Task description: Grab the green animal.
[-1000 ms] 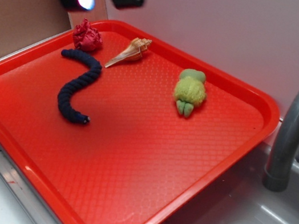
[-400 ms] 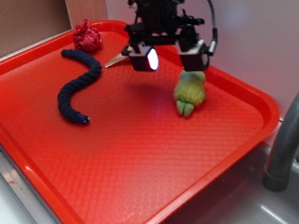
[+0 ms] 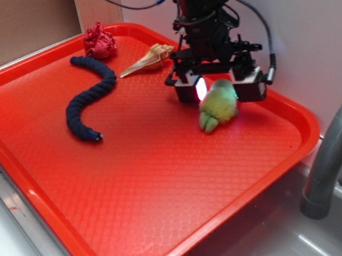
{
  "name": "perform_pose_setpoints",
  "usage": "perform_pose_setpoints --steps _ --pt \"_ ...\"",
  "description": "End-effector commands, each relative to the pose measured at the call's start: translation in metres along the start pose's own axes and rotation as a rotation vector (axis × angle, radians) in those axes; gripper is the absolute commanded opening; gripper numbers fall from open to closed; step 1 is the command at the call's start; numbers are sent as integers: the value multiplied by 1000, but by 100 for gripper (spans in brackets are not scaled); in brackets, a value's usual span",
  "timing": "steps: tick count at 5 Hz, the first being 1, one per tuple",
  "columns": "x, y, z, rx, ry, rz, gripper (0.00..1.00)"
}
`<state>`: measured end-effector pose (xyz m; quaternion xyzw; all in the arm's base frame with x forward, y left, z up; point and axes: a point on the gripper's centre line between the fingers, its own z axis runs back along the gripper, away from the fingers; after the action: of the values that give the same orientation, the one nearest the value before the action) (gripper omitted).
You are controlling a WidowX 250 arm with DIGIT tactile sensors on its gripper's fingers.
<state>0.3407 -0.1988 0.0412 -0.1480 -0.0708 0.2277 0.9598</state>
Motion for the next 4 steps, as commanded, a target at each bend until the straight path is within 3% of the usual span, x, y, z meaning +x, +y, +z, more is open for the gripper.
perform_pose_setpoints --steps 1,2,3,4 --pt "-6 -2 20 108 27 -103 0" --pt "-14 17 63 245 120 -239 0" --pt "-32 35 121 314 62 -366 0" --pt "-45 53 170 233 25 -458 0"
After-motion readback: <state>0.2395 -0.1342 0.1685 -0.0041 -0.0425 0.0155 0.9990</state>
